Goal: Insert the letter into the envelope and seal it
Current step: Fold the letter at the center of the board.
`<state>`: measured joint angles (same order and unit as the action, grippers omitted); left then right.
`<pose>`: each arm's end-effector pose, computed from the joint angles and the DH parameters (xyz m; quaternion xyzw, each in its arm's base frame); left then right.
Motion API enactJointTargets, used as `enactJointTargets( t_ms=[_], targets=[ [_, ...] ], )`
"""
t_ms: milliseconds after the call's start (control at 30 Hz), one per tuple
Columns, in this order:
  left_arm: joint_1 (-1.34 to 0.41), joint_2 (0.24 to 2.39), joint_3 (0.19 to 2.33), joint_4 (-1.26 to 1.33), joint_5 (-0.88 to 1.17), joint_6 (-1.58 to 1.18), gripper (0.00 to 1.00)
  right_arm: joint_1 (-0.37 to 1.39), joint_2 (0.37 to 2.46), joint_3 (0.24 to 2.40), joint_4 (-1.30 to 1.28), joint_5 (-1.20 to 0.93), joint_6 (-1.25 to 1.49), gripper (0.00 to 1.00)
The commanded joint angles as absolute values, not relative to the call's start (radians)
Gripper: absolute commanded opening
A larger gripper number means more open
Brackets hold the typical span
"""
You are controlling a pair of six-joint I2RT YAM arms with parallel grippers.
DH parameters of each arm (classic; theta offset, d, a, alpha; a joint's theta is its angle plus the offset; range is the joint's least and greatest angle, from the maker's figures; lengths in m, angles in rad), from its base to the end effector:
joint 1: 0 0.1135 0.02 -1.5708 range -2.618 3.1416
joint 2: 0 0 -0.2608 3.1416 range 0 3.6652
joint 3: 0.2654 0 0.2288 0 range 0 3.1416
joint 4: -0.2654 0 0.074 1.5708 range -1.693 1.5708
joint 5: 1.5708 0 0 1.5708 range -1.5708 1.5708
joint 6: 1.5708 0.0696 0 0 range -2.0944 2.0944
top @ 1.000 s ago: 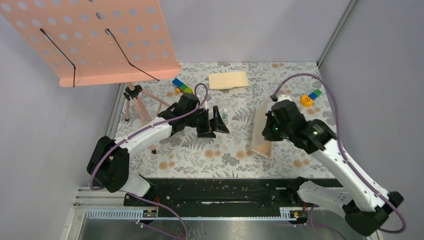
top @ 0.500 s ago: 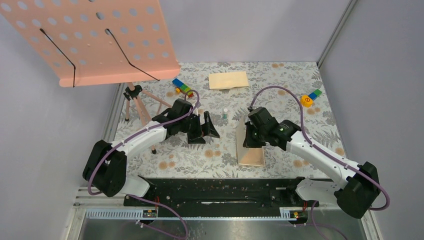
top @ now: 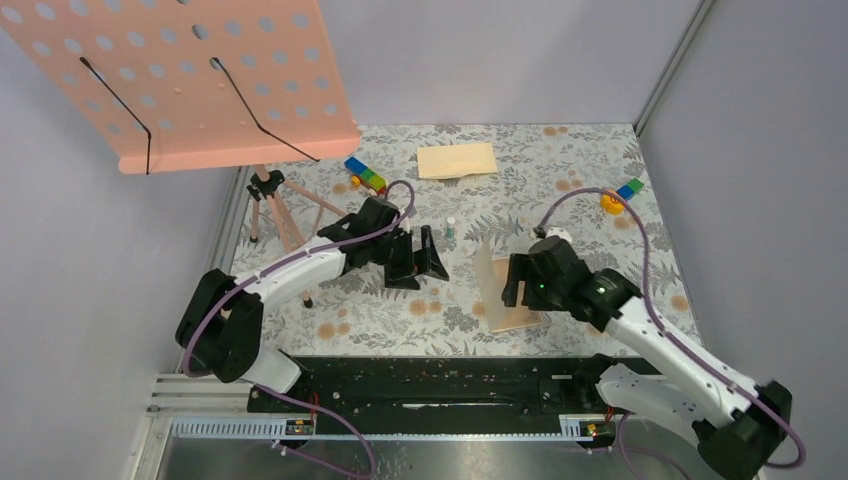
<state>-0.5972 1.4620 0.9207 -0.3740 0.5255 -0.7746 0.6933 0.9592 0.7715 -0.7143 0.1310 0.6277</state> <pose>0.2232 -0.1940 0.2040 0.0023 0.9181 -0.3872 0.0848 0.1497 0.1125 0.2326 -0.0094 0.9428 0.1521 0.2966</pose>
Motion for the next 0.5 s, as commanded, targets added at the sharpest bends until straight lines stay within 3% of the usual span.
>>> enactJointTargets(
  t_ms=[0,467],
  targets=[
    [-0.653,1.494,1.019,-0.367,0.506,-0.746,0.93,0.591,0.827,0.770,-0.727,0.189,0.622,0.80],
    [-0.844,1.853,1.362,-0.311,0.570,-0.811,0.90,0.471,0.968,0.744,-0.709,0.131,0.638,0.63]
  ],
)
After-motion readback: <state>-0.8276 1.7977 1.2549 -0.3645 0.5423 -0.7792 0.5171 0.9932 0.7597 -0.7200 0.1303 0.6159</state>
